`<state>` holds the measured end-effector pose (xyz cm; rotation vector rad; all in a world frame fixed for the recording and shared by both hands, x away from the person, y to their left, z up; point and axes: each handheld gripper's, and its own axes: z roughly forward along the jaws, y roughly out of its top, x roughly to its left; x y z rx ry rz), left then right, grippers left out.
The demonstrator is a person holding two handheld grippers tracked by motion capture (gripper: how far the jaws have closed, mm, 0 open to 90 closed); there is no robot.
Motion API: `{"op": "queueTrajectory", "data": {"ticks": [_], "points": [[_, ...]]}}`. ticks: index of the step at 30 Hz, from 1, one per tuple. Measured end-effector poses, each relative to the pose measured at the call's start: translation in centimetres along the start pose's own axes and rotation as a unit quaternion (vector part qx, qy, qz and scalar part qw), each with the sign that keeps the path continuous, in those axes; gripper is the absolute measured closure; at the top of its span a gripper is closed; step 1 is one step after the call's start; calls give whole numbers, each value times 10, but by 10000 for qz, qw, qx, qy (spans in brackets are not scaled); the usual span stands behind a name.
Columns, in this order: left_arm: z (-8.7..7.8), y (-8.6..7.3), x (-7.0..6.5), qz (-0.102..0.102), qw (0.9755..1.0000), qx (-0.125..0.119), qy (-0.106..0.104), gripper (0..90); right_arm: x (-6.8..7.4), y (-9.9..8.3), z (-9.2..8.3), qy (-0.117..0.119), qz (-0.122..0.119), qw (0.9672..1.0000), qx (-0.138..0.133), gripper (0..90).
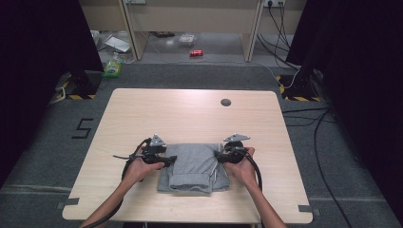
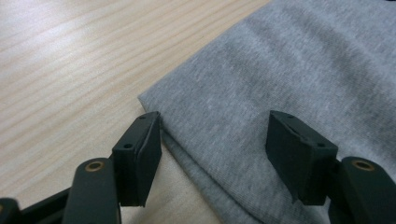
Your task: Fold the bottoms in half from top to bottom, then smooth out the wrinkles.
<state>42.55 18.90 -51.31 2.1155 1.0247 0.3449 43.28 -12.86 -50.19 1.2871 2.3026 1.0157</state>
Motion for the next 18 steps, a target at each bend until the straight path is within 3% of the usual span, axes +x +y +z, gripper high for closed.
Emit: {"op": "queueTrajectory", "data": {"ticks": [11,14,18], "points": [[1,-1,-1,47,10000,-56,47,355,0,1,3,39,-11,10000,48,449],[2,-1,0,54,9999,-114,77,355,-1,1,5,45,-101,9999,6,451],[6,0,3,19,9996,-234,140,360,-5,1,8,30,-27,10000,-74,464]]}}
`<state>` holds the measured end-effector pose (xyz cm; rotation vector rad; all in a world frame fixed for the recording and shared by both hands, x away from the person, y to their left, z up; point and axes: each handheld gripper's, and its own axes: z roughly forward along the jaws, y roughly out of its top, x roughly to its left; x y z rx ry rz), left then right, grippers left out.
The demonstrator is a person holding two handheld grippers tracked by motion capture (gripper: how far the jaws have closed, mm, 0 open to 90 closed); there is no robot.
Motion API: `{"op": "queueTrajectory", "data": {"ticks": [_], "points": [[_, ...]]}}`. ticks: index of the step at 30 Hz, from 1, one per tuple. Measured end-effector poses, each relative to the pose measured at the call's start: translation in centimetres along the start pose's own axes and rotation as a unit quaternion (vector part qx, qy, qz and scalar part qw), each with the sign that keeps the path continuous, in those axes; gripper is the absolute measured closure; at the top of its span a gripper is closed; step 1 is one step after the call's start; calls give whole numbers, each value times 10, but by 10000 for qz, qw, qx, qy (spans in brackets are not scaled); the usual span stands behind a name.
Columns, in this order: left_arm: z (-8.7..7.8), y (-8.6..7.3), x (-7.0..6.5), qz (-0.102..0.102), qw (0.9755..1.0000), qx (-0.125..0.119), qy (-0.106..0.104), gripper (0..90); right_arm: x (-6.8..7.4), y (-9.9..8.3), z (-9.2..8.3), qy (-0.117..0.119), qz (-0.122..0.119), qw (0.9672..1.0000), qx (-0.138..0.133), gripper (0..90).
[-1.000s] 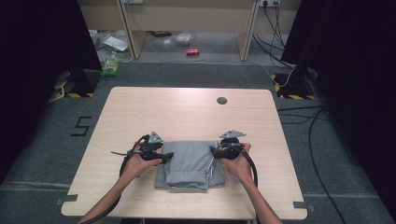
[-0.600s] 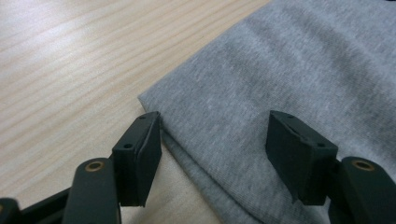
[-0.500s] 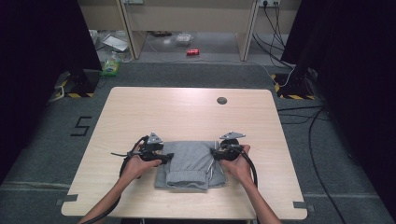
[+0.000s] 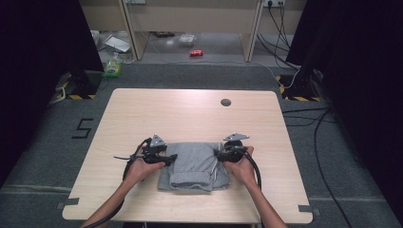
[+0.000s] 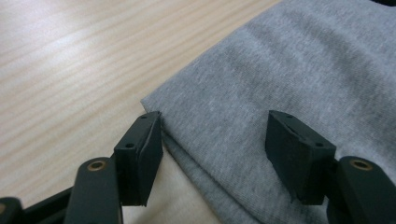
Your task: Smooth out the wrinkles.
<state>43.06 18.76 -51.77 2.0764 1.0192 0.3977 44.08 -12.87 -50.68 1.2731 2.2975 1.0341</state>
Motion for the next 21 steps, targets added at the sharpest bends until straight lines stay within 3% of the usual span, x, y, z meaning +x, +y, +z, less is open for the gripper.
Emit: {"op": "queueTrajectory", "data": {"ticks": [5,12,21], "points": [[11,8,10,-97,9998,-101,112,364,-11,9,10,-49,97,9999,-65,466],[23,21,23,-147,9997,-32,177,364,-27,24,26,-46,366,9993,-43,456],[33,31,35,-253,9992,-39,291,364,-35,35,35,-165,457,9988,-28,443]]}}
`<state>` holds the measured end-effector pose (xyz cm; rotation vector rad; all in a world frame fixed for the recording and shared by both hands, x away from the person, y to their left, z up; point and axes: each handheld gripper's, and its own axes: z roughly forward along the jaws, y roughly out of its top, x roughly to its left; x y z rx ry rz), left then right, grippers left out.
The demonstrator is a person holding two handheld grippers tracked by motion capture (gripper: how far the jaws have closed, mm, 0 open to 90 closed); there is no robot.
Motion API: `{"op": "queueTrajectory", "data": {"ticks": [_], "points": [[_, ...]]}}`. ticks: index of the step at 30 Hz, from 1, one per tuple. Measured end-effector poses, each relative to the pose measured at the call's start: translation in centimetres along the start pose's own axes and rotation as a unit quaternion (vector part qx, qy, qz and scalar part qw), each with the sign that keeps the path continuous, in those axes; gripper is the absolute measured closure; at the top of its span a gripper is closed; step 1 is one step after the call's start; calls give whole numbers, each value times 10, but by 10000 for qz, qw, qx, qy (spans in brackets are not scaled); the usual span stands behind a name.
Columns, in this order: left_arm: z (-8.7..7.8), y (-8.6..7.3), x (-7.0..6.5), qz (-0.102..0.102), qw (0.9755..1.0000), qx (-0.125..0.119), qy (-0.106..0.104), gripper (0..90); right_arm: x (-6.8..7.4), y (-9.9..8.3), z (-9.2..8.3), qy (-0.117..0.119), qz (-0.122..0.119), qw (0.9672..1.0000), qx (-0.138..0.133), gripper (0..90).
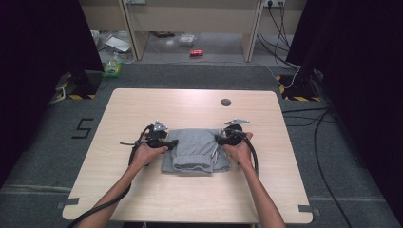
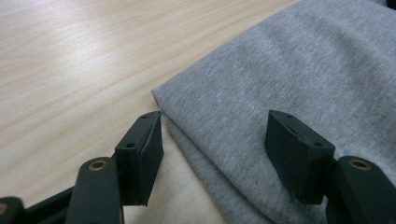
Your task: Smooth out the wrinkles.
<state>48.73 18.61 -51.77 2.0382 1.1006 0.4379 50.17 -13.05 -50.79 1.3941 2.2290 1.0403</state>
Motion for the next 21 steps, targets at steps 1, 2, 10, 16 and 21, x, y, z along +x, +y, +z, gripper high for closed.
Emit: {"op": "queueTrajectory", "data": {"ticks": [1,2,10,16,21], "points": [[1,1,1,-13,10000,-10,16,364,-1,2,1,-26,19,10000,9,442],[2,2,2,-23,10000,-4,23,364,-1,2,3,-33,30,10000,-16,442],[7,7,6,-70,9999,12,96,364,-6,9,10,-108,60,9999,-52,437],[9,10,8,-99,9999,39,120,364,-7,12,13,-134,149,9998,-55,424],[9,14,8,-136,9998,174,17,369,-5,14,9,-126,131,9998,-34,417]]}}
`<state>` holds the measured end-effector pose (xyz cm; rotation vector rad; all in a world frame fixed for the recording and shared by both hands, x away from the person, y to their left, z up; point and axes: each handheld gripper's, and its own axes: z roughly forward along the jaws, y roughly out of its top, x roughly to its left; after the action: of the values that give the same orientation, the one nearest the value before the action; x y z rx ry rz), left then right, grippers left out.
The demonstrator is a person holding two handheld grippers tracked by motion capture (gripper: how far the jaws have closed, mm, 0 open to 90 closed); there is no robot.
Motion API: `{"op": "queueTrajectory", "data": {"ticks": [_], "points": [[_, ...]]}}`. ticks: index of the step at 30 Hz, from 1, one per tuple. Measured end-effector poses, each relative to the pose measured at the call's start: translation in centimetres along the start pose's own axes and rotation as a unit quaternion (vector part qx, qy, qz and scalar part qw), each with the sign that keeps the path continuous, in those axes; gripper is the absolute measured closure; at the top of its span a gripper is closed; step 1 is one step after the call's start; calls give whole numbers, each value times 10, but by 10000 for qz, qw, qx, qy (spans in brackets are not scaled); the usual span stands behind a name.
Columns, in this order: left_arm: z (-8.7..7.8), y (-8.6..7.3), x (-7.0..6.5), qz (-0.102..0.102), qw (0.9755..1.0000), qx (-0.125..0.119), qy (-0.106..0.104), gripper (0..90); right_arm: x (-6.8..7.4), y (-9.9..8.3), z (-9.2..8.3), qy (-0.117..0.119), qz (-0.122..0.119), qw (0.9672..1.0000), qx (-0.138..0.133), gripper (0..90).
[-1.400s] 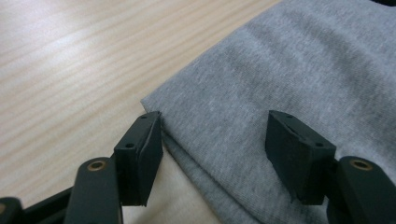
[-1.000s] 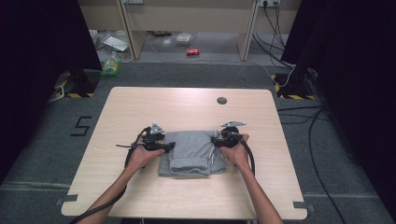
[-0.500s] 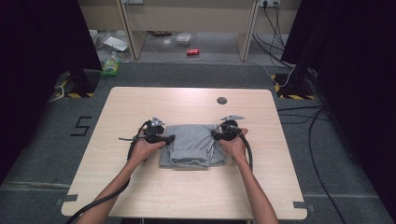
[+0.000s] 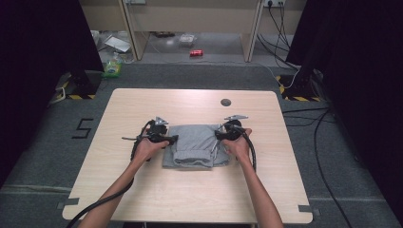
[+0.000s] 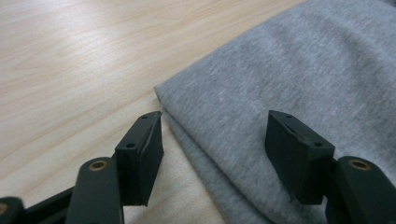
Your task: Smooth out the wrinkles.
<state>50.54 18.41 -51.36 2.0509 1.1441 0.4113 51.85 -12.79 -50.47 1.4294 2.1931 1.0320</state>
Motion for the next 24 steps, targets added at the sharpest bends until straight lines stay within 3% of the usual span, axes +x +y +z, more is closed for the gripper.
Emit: {"op": "queueTrajectory", "data": {"ticks": [2,9,12,19,24], "points": [[-1,1,1,-32,9999,32,-115,369,0,1,-4,30,93,9999,-31,397],[-16,5,2,-233,9990,-99,-379,309,5,3,-24,140,-4,9995,-265,380],[-22,5,-1,-261,9987,-115,-425,296,9,2,-30,114,-175,9994,-285,379],[-33,-5,-5,-295,9976,-124,-612,275,15,0,-45,226,-192,9990,-335,373],[-42,-8,-2,-280,9978,-114,-587,267,19,-4,-56,235,-303,9986,-371,364]]}}
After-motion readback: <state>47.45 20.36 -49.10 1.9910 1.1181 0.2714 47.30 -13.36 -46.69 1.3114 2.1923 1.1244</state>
